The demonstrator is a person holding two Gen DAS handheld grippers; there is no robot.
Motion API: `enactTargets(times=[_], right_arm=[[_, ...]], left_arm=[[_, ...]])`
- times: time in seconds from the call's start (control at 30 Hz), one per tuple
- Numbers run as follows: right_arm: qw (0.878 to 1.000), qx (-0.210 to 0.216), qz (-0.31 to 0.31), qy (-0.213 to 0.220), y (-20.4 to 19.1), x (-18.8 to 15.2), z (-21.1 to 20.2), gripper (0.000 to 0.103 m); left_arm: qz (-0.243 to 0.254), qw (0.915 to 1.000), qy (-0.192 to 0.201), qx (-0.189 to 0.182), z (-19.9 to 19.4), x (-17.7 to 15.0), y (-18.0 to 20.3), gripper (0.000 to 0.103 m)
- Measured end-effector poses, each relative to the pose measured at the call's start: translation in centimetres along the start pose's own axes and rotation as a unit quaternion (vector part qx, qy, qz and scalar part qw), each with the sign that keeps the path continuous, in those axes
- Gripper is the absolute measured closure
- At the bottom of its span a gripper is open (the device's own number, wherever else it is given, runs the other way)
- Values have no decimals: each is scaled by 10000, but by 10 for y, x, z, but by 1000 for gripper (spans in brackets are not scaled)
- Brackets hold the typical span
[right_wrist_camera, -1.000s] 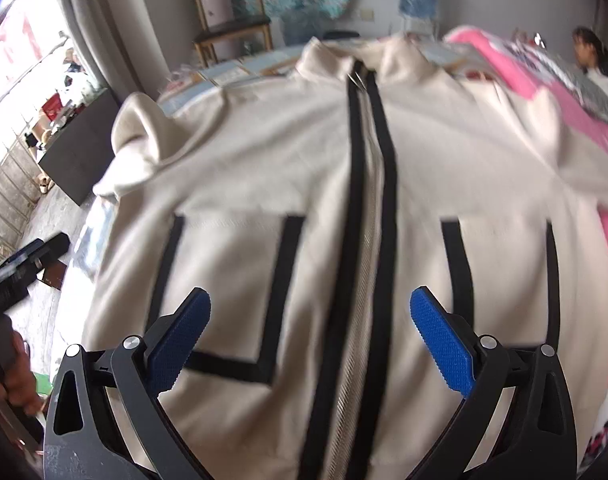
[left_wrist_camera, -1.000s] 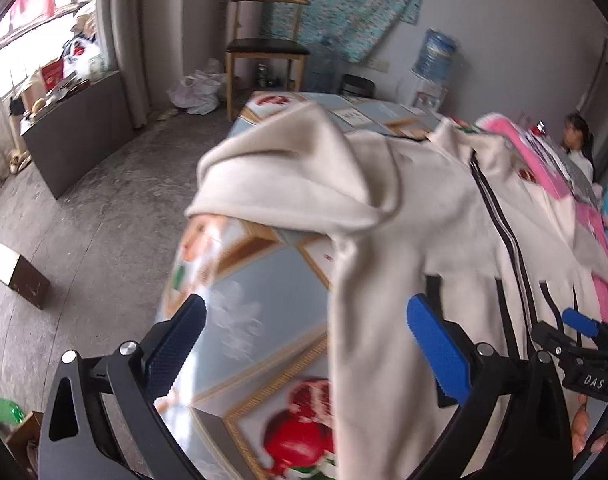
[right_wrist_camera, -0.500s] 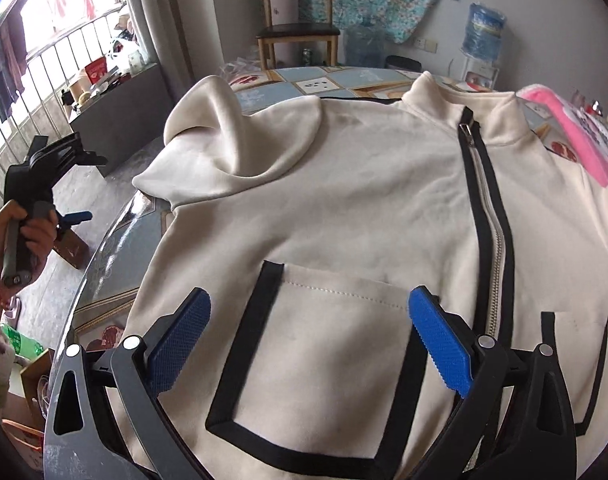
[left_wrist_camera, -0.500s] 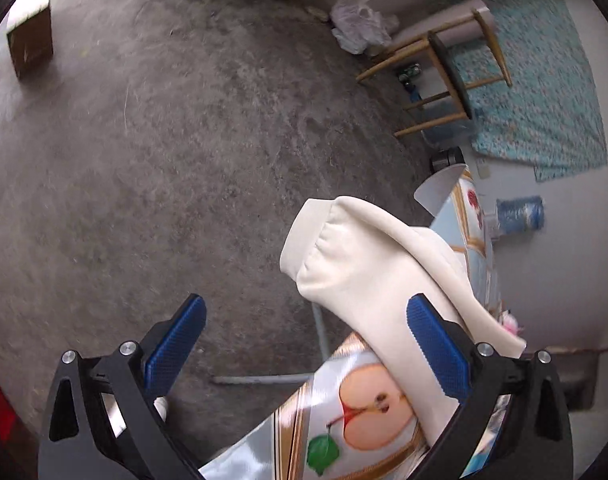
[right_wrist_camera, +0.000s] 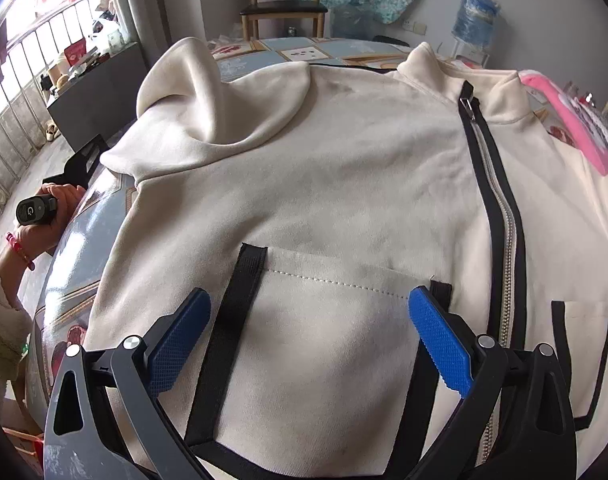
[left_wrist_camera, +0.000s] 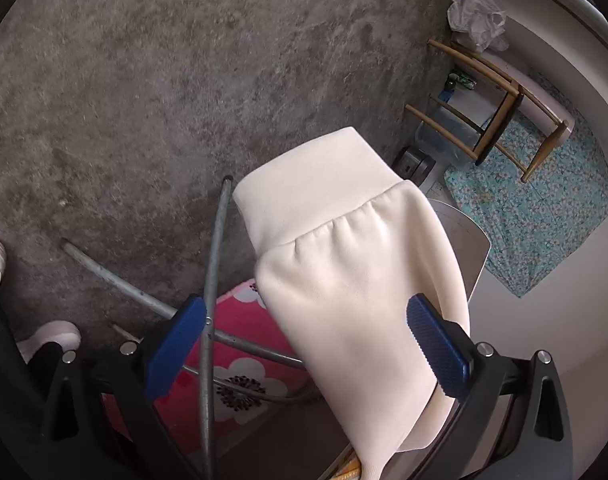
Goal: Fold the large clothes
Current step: 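Grasp the jacket sleeve cuff with the left tool and lift it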
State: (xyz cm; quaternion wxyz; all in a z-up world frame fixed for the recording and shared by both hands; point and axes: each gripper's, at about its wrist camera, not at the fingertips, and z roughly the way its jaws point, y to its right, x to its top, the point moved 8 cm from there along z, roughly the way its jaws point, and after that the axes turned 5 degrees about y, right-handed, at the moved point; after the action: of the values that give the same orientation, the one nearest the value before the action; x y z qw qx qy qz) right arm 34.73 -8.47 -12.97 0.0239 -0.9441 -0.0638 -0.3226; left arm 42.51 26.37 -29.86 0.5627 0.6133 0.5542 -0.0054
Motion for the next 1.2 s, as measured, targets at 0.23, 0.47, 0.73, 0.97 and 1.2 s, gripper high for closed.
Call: enactTargets(times=[0.23,0.47,0.73,0.97,1.2], right_arm=[[9999,-122,-86,18,-4,1,2,7],[9998,-160,-74,65,-4,3,1,7],[9998,-157,-15,145,-1,4,-1,7],[9987,-267,68,421,12,11,-17,7],[9967,-494,264,579,39,7,-35,7]], left_arm=[[-542,9971,-274,-459,27,6,4,13],[-581,9964,-139,-602,33,20,16,53],[257,9975,507,-427,1,23,53,97],[2117,9630,1651,-247,-89,-20,143,98],[4578,8687,1883,-152,-125,-175,239,98]])
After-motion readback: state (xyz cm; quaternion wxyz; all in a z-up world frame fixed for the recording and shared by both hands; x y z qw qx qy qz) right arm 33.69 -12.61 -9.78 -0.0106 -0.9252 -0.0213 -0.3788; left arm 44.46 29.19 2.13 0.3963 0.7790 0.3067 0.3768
